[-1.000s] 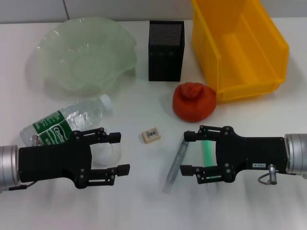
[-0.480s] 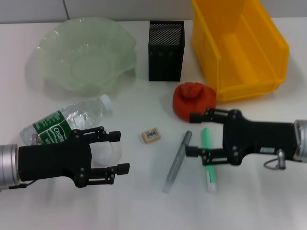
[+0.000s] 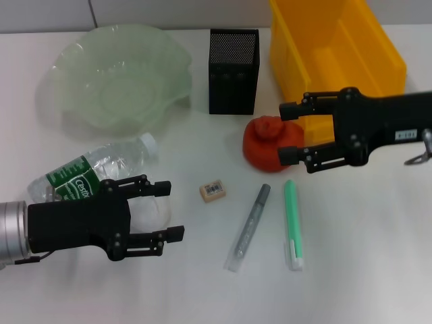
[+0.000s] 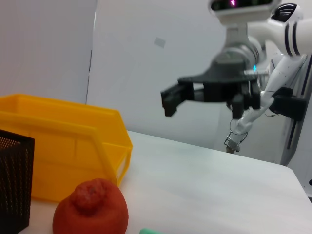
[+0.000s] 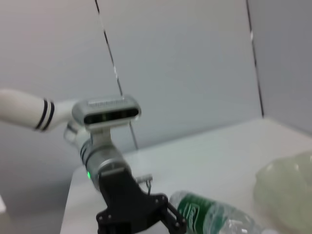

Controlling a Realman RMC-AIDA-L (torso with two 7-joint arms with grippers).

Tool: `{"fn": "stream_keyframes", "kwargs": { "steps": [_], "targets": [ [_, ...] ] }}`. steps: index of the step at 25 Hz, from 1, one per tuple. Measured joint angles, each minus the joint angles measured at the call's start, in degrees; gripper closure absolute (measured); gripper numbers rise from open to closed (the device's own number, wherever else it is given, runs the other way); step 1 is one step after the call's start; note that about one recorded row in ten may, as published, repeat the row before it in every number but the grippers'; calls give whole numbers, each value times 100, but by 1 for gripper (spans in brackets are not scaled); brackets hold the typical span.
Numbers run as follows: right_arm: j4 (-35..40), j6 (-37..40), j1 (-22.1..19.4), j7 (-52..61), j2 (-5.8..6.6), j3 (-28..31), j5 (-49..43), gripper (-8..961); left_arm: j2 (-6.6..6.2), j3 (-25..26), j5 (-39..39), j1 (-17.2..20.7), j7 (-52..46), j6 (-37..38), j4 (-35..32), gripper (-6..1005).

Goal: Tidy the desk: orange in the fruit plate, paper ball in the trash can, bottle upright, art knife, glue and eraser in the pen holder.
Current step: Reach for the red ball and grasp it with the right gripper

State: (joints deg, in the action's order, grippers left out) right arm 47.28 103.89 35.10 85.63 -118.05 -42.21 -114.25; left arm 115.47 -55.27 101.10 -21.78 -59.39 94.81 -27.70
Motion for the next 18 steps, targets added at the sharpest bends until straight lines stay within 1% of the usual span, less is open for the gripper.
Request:
{"fn": "stream_keyframes", "kwargs": {
  "steps": [1, 2, 3, 5, 6, 7, 10, 11, 12, 15, 16, 17, 18],
  "targets": [
    [320, 22, 215, 502, 57, -160, -194, 123, 2, -1, 1, -1, 10, -8, 0, 210],
    [456, 24, 361, 706, 87, -246, -307, 123, 6, -1, 2, -3, 21, -14, 1, 210],
    [456, 24, 361, 706, 87, -246, -307, 123, 6, -1, 2, -3, 21, -14, 1, 210],
    [626, 25, 671, 1092, 151, -401, -618, 123, 12, -1, 0, -6, 51, -19, 1, 210],
    [713, 25, 995, 1355, 185, -559, -975, 123, 15, -2, -4, -5, 59, -20, 1, 210],
    [713, 25, 995, 1355, 185, -559, -975, 122, 18, -2, -6, -3, 62, -21, 2, 210],
    [763, -5, 1417, 1606, 196, -796, -1451, 122, 27, -2, -22, 3, 64, -24, 2, 210],
    [773, -55, 1673, 1716, 194, -964, -1727, 122, 38, -2, -26, 3, 65, -25, 2, 210],
    [773, -55, 1673, 1716, 194, -964, -1727, 122, 38, -2, -26, 3, 65, -25, 2, 210],
    [794, -186, 1937, 1809, 159, -1206, -2047, 122, 66, 12, -29, -3, 67, -38, 2, 211],
    [830, -302, 2059, 1877, 129, -1430, -2245, 122, 72, 22, -29, -4, 67, -41, 2, 211],
    [830, -302, 2059, 1877, 129, -1430, -2245, 123, 72, 22, -29, -4, 67, -41, 2, 211],
    [859, -378, 2103, 1917, 113, -1555, -2344, 123, 80, 41, -29, -7, 68, -45, 2, 211]
  ]
}}
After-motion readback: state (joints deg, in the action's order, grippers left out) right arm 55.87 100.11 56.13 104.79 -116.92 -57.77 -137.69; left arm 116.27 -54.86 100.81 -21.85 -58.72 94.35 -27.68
